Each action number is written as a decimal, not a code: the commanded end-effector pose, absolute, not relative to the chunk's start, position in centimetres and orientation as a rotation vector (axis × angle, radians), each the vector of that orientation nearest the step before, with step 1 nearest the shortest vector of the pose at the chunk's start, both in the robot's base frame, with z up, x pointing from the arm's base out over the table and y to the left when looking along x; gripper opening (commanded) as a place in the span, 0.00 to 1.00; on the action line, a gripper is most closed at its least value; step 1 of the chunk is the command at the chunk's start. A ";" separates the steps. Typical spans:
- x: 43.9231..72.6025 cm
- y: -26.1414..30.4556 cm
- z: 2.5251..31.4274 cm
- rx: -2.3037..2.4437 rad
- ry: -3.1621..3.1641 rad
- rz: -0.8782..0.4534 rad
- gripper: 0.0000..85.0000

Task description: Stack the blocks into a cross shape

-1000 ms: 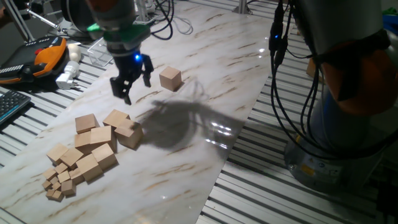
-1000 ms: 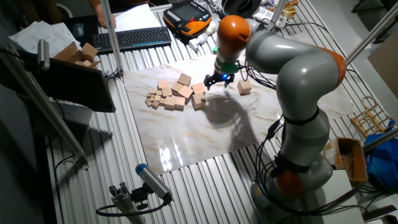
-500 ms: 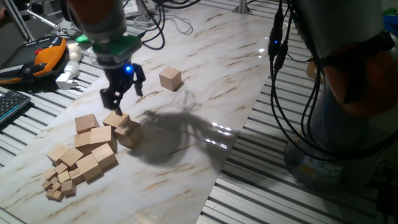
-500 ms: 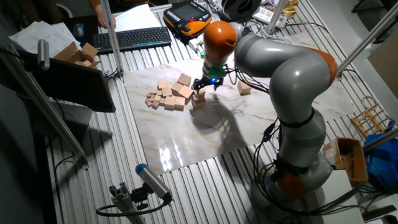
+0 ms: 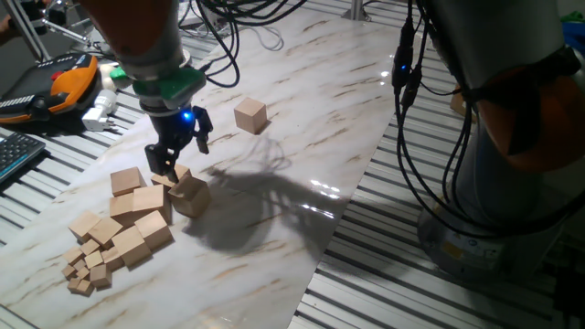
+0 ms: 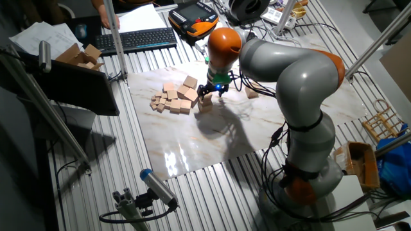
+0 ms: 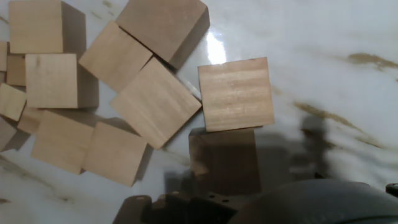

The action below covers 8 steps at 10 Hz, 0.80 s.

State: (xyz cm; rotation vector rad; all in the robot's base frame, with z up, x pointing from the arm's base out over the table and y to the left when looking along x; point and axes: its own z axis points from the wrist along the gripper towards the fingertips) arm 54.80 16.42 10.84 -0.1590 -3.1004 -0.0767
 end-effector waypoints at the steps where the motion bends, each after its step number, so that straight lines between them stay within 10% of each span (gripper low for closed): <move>1: 54.7 16.5 10.5 -0.167 -3.104 -0.083 0.80; 8: 54.6 16.5 10.4 -0.174 -3.124 -0.107 1.00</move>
